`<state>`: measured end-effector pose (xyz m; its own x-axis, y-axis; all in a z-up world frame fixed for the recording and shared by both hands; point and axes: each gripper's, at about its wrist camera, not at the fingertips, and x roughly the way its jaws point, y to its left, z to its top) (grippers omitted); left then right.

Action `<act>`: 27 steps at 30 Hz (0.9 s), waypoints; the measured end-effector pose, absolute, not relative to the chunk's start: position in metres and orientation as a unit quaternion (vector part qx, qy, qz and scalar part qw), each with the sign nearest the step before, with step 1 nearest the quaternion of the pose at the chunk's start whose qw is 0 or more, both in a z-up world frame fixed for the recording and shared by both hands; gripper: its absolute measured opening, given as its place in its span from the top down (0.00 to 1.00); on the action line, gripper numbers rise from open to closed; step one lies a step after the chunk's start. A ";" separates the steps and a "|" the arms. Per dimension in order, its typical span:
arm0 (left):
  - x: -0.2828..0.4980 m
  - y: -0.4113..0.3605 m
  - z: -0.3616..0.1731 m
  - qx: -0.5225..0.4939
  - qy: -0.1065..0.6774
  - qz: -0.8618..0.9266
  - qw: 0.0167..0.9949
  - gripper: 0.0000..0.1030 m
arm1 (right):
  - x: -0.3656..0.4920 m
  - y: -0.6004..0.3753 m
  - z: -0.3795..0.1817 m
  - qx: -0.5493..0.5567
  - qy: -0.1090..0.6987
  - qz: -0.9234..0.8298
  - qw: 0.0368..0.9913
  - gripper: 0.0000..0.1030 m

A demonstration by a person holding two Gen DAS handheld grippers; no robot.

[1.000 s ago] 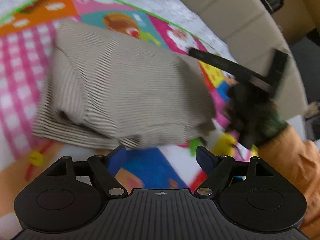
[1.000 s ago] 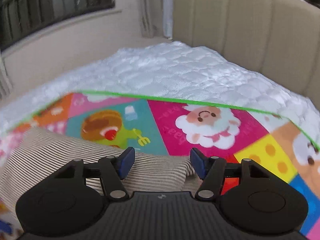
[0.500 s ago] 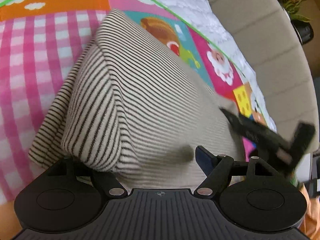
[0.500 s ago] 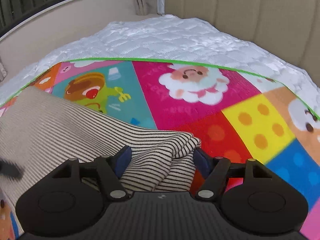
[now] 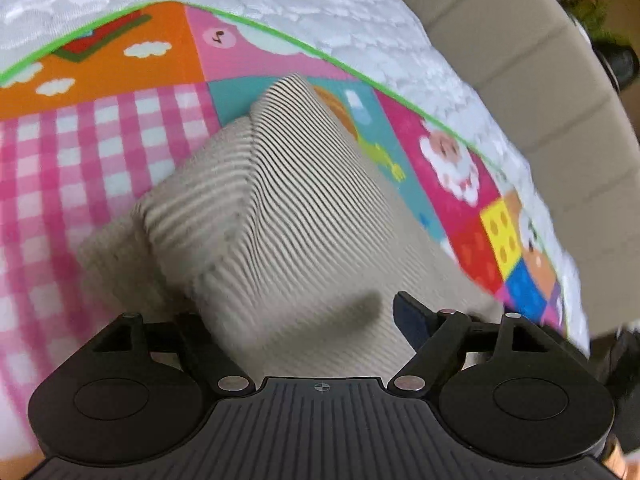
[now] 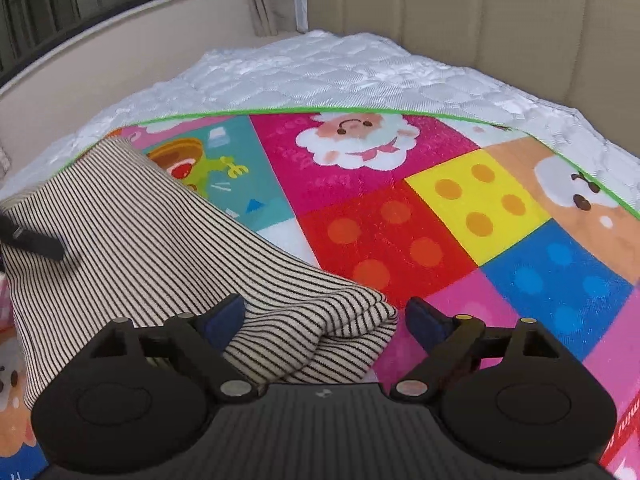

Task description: Fold clothes

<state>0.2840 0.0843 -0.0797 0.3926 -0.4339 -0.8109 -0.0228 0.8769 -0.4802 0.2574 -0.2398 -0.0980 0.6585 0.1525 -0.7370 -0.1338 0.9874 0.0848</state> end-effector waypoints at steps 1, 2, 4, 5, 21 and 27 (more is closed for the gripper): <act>0.275 0.084 -0.075 -0.204 0.541 -0.134 0.805 0.16 | 0.256 -0.240 -0.097 0.012 0.402 0.079 0.912 0.14; 0.267 0.084 -0.072 -0.198 0.545 -0.140 0.802 0.15 | 0.256 -0.241 -0.097 0.014 0.401 0.078 0.913 0.14; 0.252 0.085 -0.068 -0.196 0.556 -0.150 0.794 0.12 | 0.256 -0.243 -0.098 0.019 0.404 0.073 0.912 0.10; 0.247 0.084 -0.068 -0.200 0.563 -0.156 0.787 0.12 | 0.256 -0.244 -0.098 0.021 0.404 0.070 0.912 0.08; 0.270 0.027 -0.101 -0.205 0.567 -0.166 0.780 0.22 | 0.240 -0.269 -0.104 0.065 0.418 0.059 0.904 0.00; 0.291 0.030 -0.104 -0.216 0.555 -0.148 0.790 0.25 | 0.231 -0.261 -0.107 0.074 0.423 0.057 0.901 0.00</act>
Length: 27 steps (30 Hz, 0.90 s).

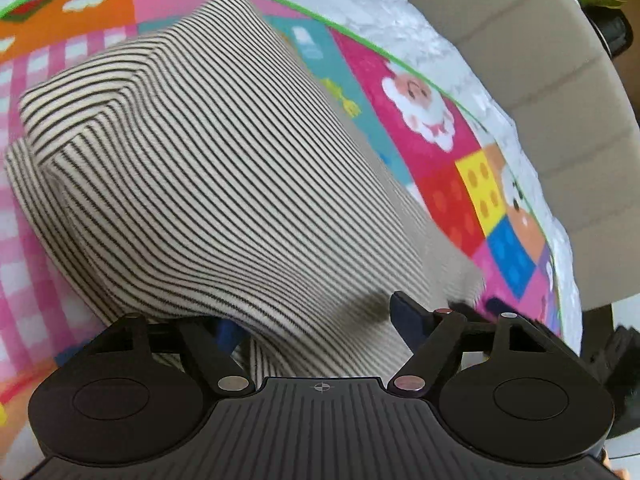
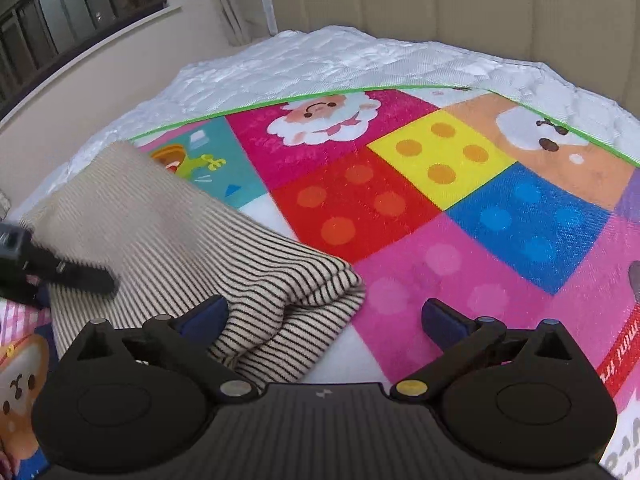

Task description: Fold clothes

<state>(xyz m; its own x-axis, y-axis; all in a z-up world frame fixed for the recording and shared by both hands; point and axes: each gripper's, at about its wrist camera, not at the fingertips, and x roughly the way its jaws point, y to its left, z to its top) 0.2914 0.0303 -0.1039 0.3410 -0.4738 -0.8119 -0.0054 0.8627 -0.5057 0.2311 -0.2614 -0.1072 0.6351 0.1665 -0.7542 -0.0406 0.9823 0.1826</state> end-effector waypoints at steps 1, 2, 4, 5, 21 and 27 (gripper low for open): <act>0.296 0.031 -0.103 -0.211 0.551 -0.144 0.794 0.29 | 0.230 -0.259 -0.107 0.074 0.426 0.061 0.900 0.00; 0.300 0.033 -0.103 -0.208 0.547 -0.140 0.799 0.30 | 0.228 -0.256 -0.106 0.074 0.428 0.065 0.898 0.00; 0.311 0.038 -0.102 -0.208 0.535 -0.129 0.808 0.34 | 0.223 -0.248 -0.106 0.067 0.431 0.080 0.896 0.00; 0.317 0.041 -0.101 -0.207 0.528 -0.121 0.814 0.34 | 0.220 -0.243 -0.106 0.063 0.432 0.088 0.895 0.00; 0.294 0.059 -0.086 -0.105 0.520 -0.106 0.841 0.22 | 0.199 -0.203 -0.099 -0.003 0.438 0.137 0.888 0.00; 0.273 0.066 -0.079 -0.092 0.519 -0.111 0.842 0.18 | 0.188 -0.187 -0.096 -0.038 0.443 0.146 0.884 0.00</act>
<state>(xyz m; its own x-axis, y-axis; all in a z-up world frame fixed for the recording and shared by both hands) 0.2732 0.0655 -0.0790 0.4358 -0.2832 -0.8543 0.0921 0.9583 -0.2706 0.1884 -0.1866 -0.0962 0.5646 0.2255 -0.7940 -0.2920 0.9543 0.0633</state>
